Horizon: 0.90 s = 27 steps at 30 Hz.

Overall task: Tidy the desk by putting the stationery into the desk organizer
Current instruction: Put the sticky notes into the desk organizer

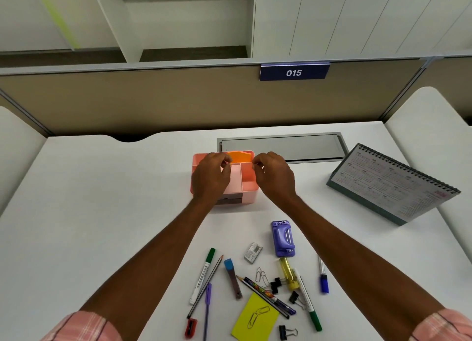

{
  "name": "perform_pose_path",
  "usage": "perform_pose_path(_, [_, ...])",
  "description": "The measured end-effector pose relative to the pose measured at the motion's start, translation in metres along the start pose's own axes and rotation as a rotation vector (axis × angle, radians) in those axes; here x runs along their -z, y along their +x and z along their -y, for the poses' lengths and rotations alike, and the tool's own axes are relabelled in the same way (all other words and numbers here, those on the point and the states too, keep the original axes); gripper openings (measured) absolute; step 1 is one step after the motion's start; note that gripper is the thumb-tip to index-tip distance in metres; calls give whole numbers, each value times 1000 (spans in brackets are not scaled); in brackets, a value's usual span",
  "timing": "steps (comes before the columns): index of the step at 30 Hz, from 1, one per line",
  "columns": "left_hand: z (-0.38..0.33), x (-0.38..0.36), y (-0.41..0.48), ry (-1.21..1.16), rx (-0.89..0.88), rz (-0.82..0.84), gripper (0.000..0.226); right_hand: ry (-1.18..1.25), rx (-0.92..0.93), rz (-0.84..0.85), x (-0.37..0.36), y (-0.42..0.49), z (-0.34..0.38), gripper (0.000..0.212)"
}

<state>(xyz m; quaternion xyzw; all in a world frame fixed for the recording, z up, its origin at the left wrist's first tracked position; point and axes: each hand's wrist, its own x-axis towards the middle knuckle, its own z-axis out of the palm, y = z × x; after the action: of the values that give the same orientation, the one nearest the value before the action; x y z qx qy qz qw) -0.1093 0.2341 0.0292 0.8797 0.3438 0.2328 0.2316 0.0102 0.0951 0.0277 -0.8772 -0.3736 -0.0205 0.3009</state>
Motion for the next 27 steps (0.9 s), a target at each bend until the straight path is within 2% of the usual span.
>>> perform_pose_path(6, [-6,-6,-48,-54,43,86,17,85,-27,61,4,-49,-3,17])
perform_pose_path(12, [-16,-2,-111,-138,-4,220,20,186,-50,129,11,-104,-6,18])
perform_pose_path(18, [-18,10,-177,-204,8,315,15,244,-42,268,25,-165,-6,14])
perform_pose_path(23, [-15,14,-227,-167,83,408,15,256,-60,361,28,-214,-7,14])
perform_pose_path(27, [-6,18,-265,-69,164,459,16,175,-102,472,30,-248,-9,19])
